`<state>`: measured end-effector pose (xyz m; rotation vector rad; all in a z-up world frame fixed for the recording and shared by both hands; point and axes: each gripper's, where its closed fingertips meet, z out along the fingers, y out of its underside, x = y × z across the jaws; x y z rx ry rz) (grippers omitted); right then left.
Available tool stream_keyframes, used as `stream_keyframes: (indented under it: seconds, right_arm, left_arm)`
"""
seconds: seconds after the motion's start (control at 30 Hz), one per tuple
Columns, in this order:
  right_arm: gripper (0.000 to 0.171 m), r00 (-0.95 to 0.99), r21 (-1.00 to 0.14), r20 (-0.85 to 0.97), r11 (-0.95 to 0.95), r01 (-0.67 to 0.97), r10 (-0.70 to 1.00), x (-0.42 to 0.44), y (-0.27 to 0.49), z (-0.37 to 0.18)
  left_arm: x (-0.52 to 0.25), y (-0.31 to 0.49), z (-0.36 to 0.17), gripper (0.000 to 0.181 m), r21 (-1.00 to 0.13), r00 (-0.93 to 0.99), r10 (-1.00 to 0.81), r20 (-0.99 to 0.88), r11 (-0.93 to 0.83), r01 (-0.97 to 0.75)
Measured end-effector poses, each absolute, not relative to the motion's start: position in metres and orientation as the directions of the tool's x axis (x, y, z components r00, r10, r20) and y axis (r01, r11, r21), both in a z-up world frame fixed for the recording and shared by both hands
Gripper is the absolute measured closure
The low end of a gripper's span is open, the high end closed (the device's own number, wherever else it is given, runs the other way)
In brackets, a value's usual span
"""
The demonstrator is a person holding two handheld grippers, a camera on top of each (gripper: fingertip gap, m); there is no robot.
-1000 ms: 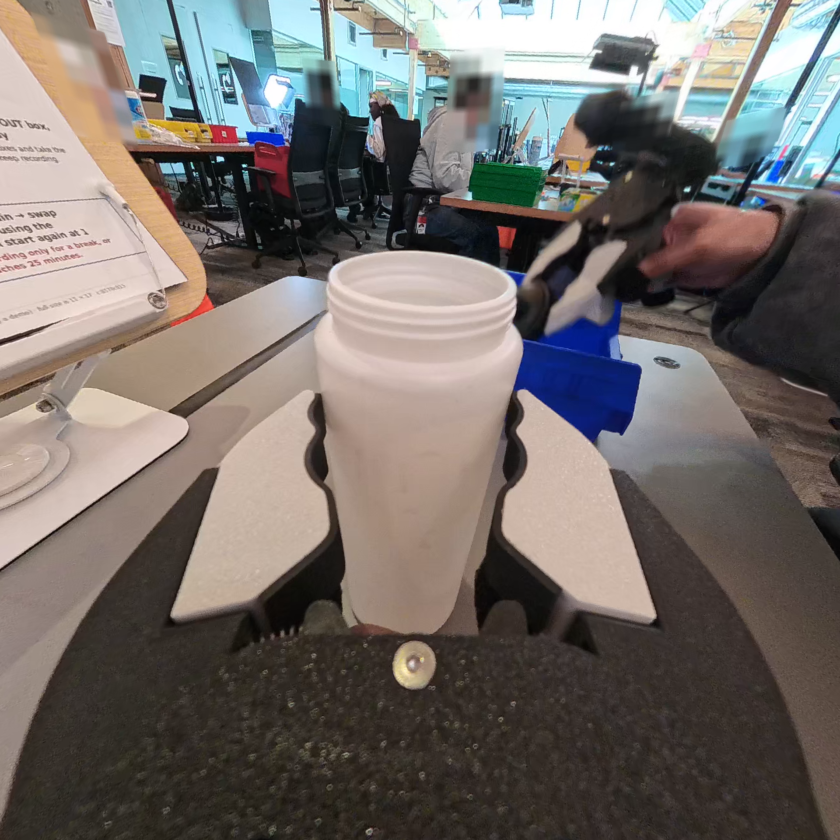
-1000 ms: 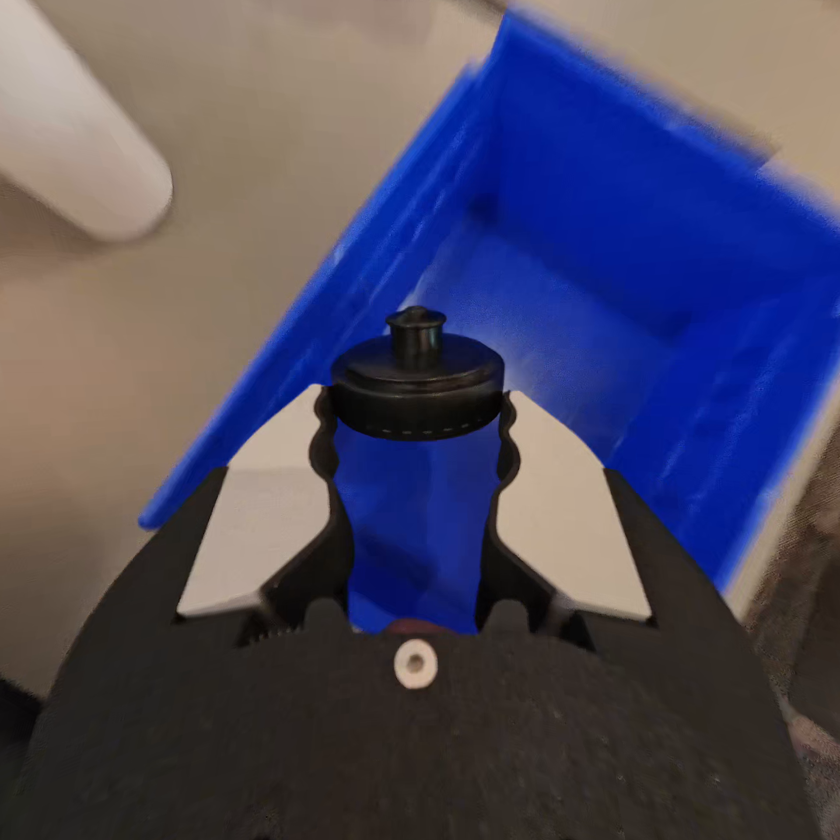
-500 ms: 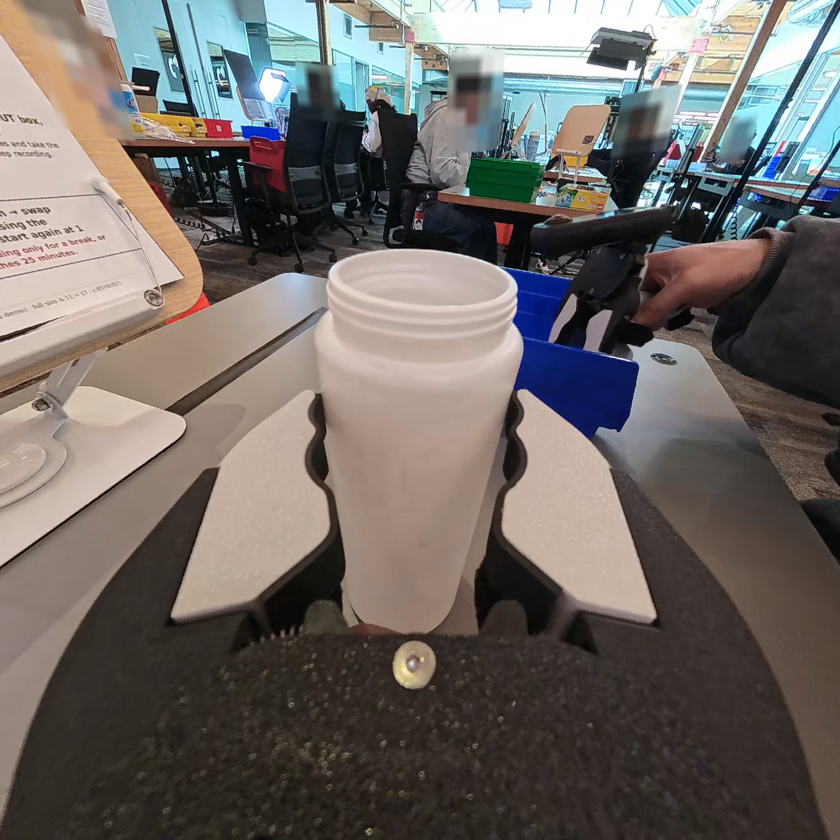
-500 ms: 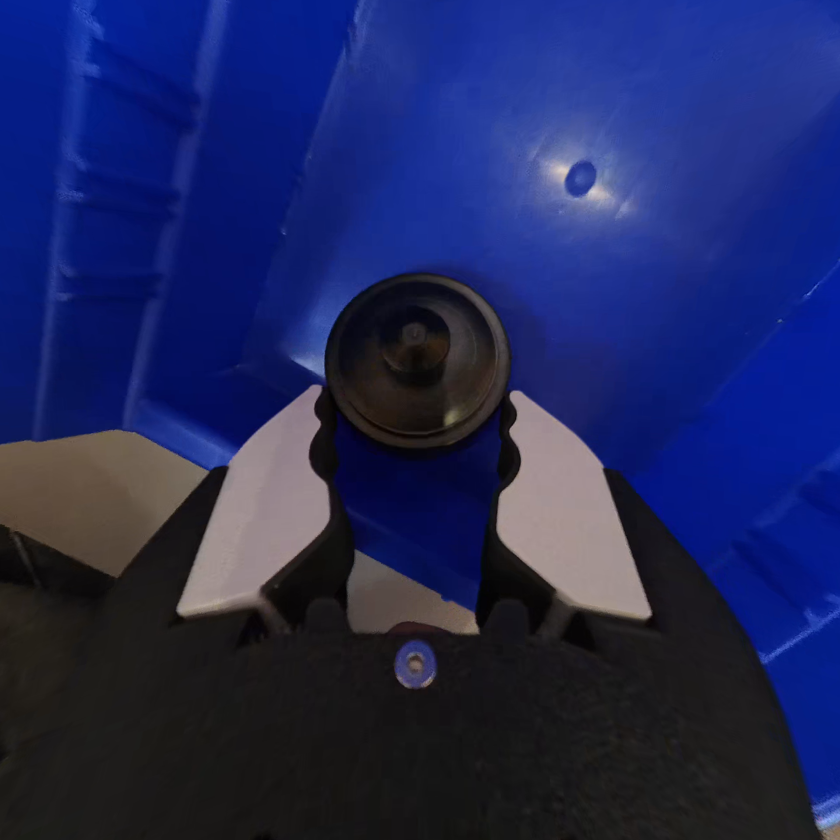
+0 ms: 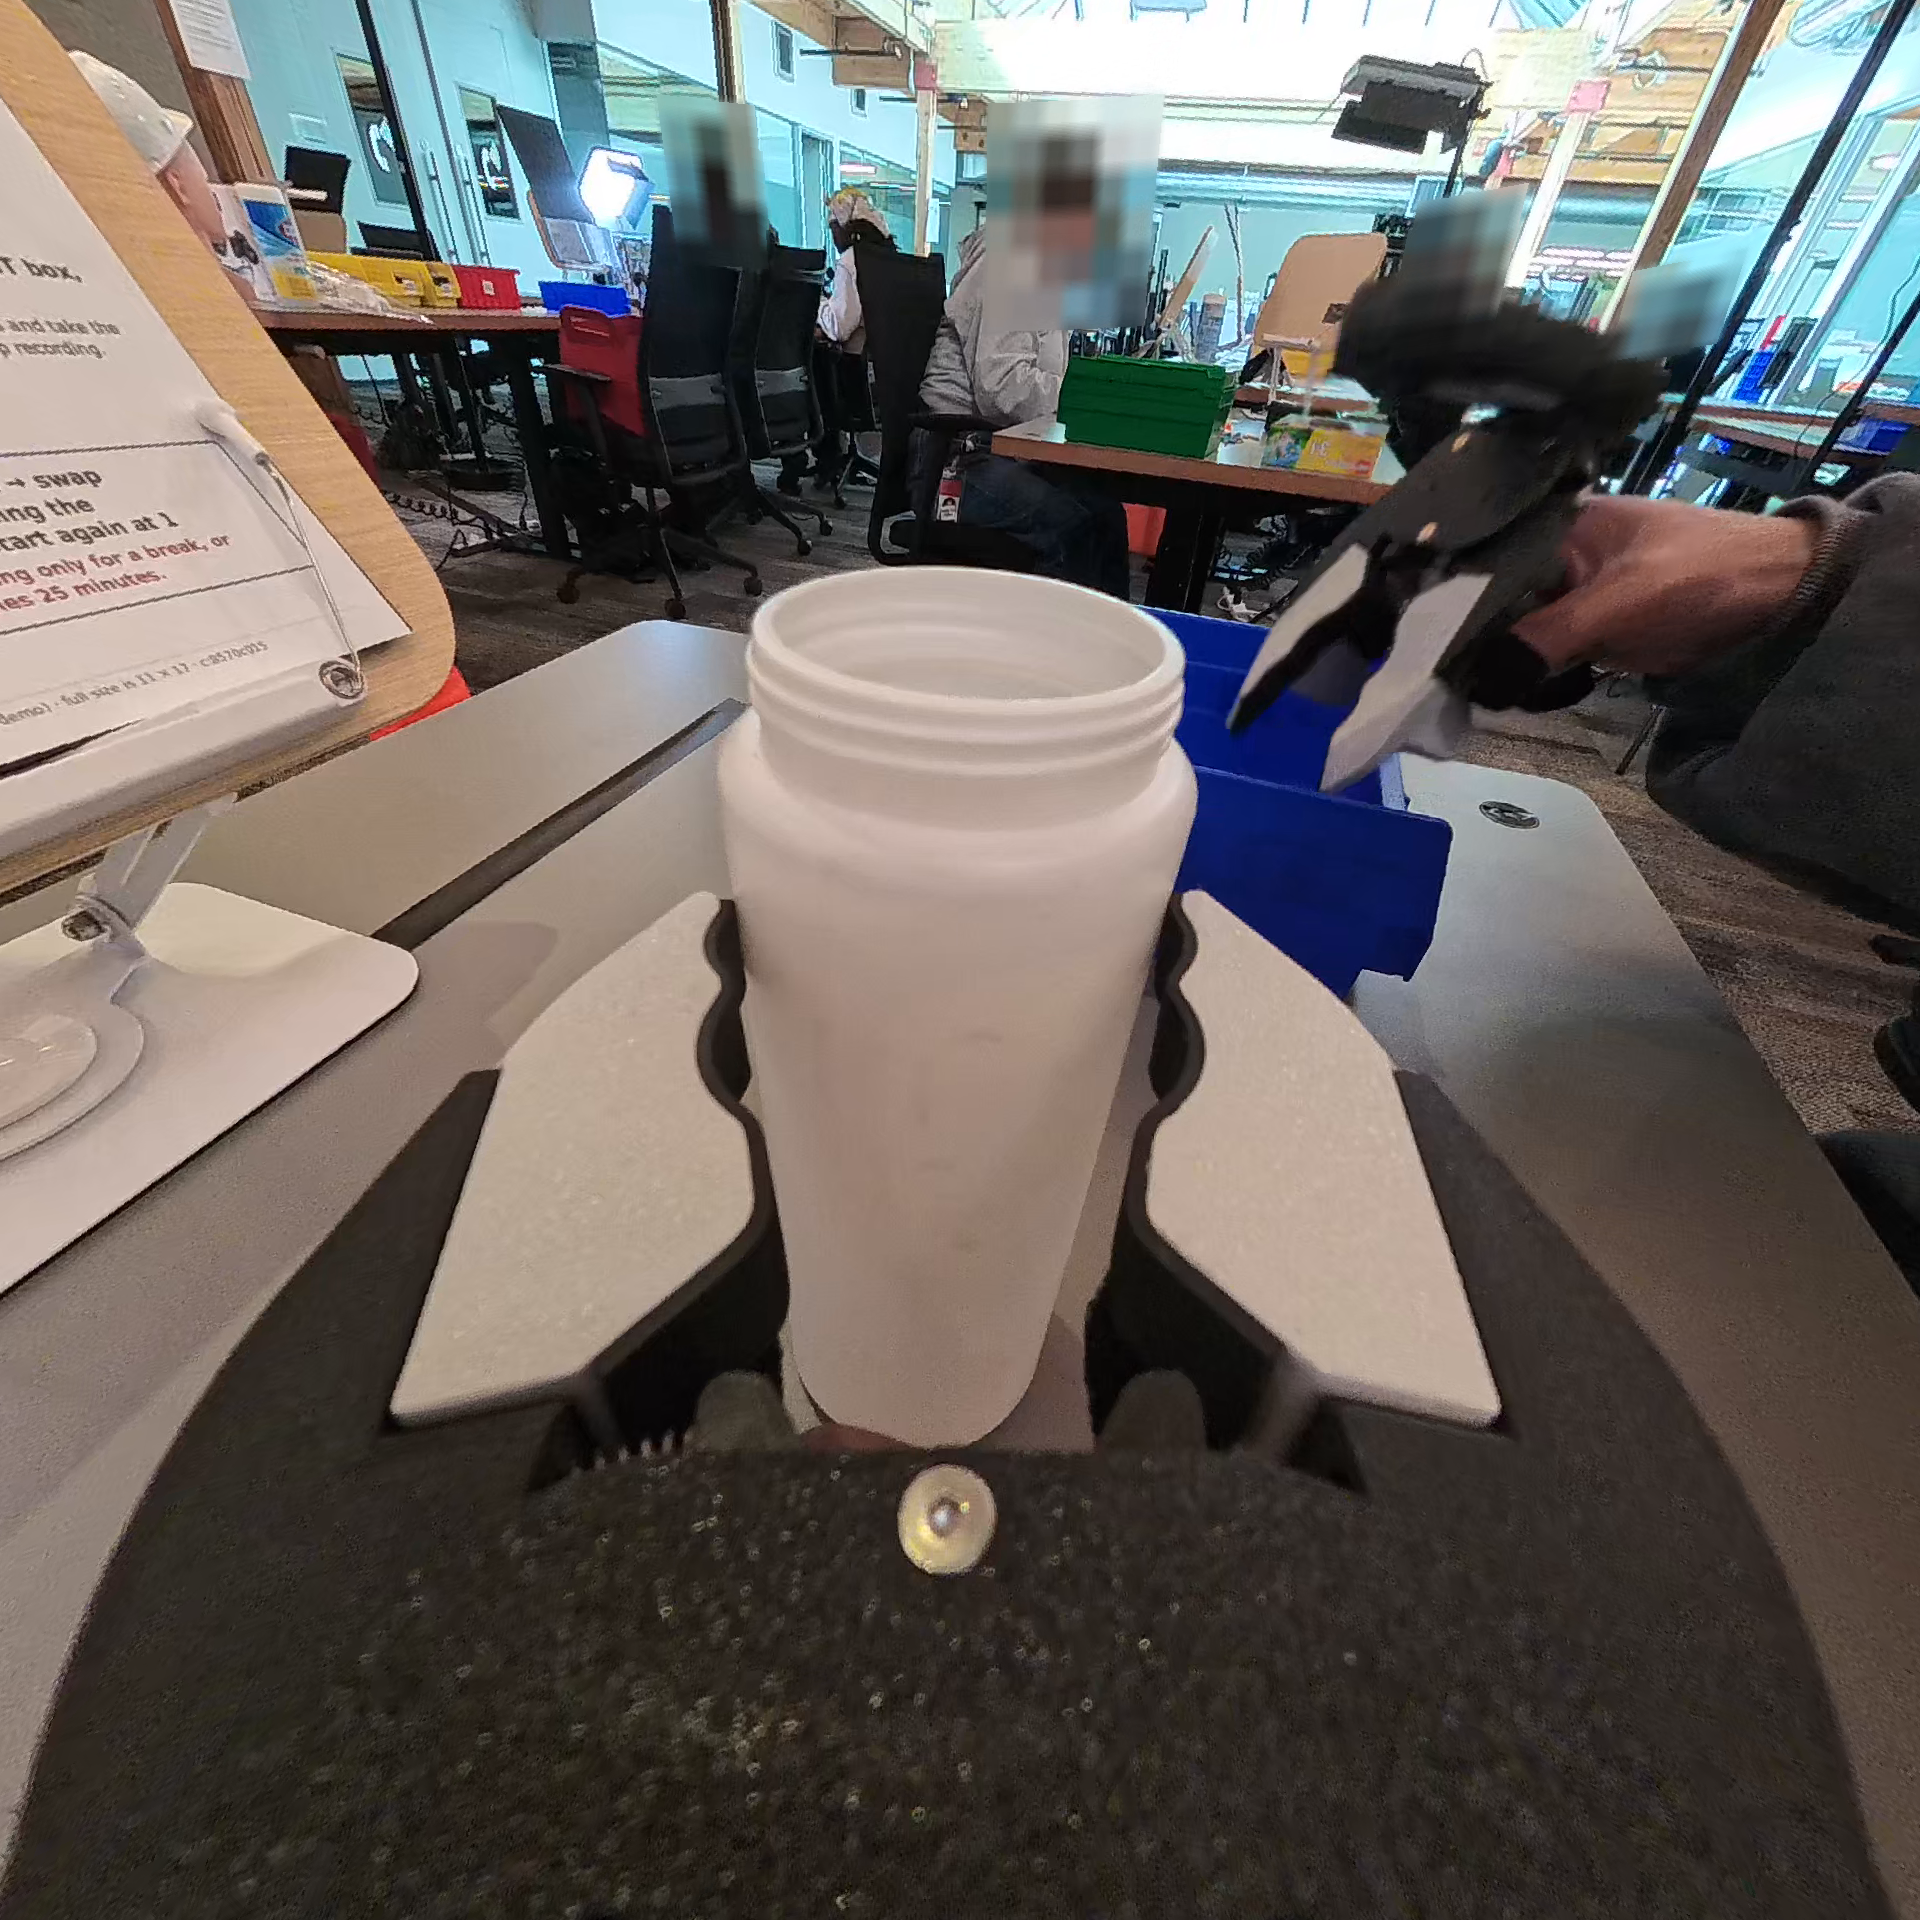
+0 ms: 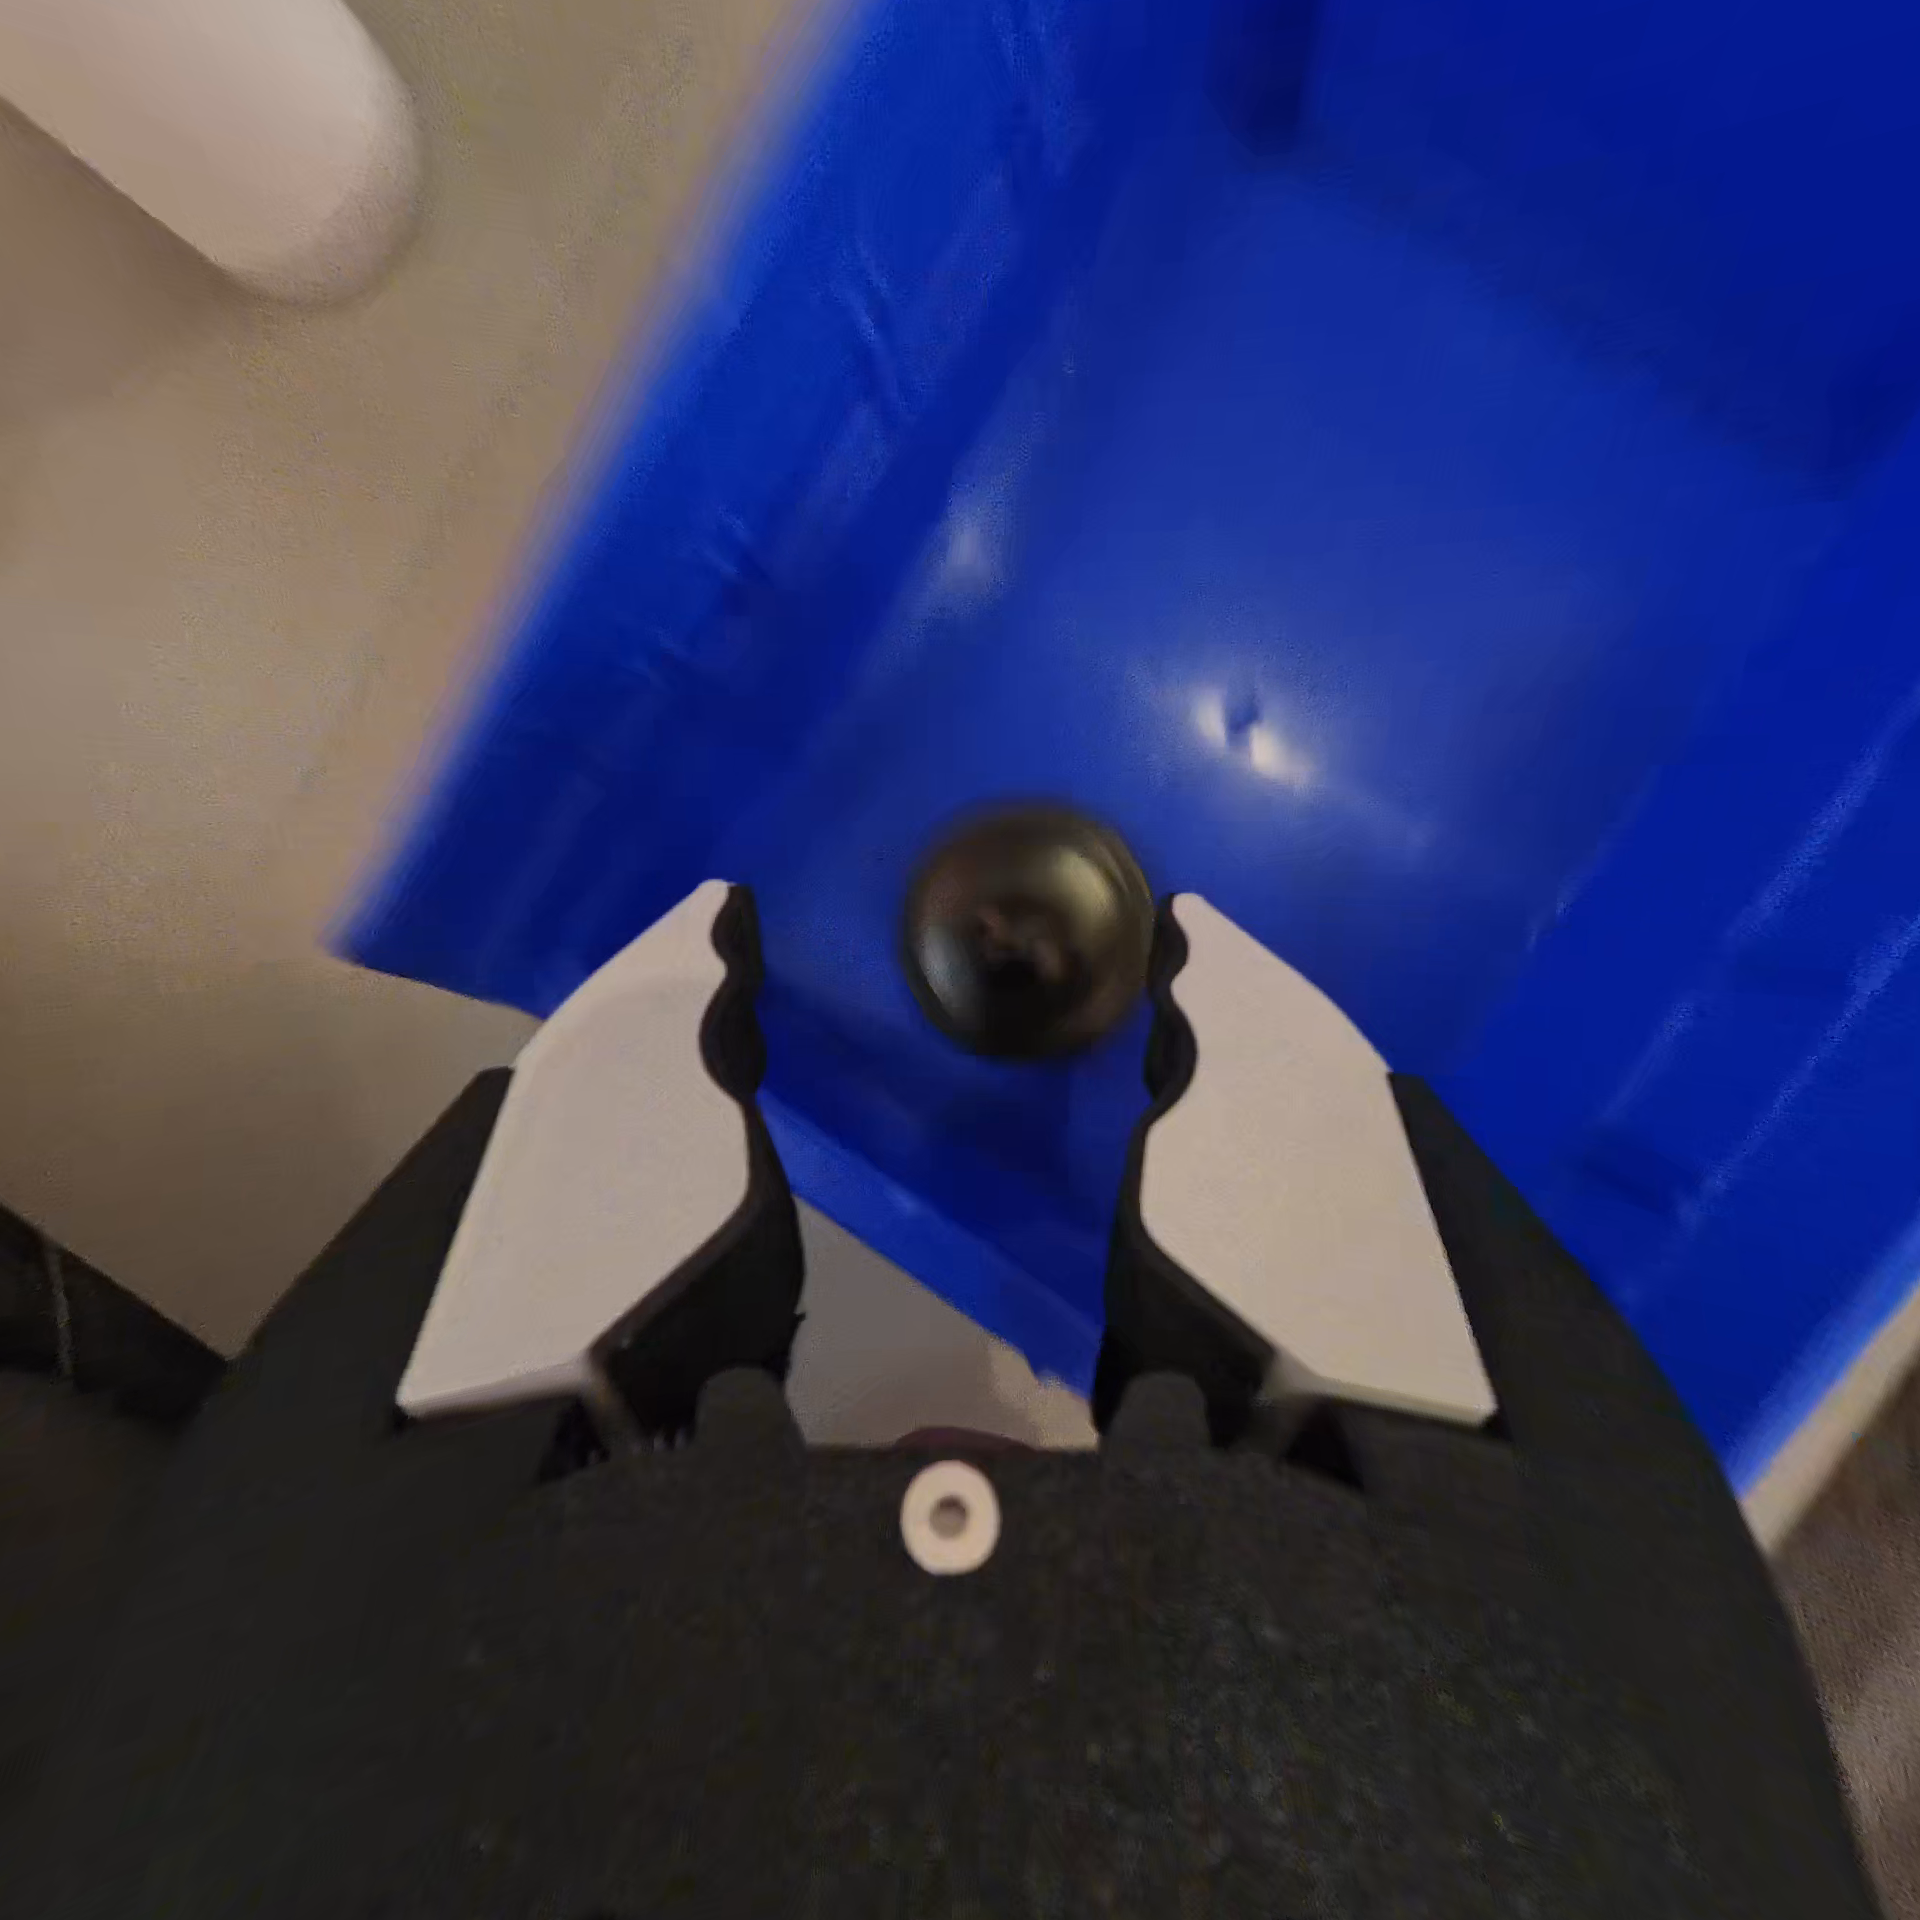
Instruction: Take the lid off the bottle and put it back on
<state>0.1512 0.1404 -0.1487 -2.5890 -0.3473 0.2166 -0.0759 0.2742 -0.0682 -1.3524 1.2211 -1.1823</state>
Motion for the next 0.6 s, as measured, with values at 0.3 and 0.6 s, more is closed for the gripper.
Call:
stream_keyframes:
  seconds: [0.3,0.6]
  right_arm:
    - [0.089,0.79,-0.954,0.022,-0.224,0.2,0.613,0.0,0.22,-0.033]
    - [0.05,0.829,-0.959,-0.092,-0.274,0.076,0.552,-0.076,0.28,-0.066]
  left_arm:
    - [-0.086,0.268,-0.044,0.09,-0.991,0.031,-0.991,0.134,-0.133,0.008]
    - [-0.134,0.251,-0.016,0.097,-0.981,0.318,-0.928,0.192,-0.193,0.03]
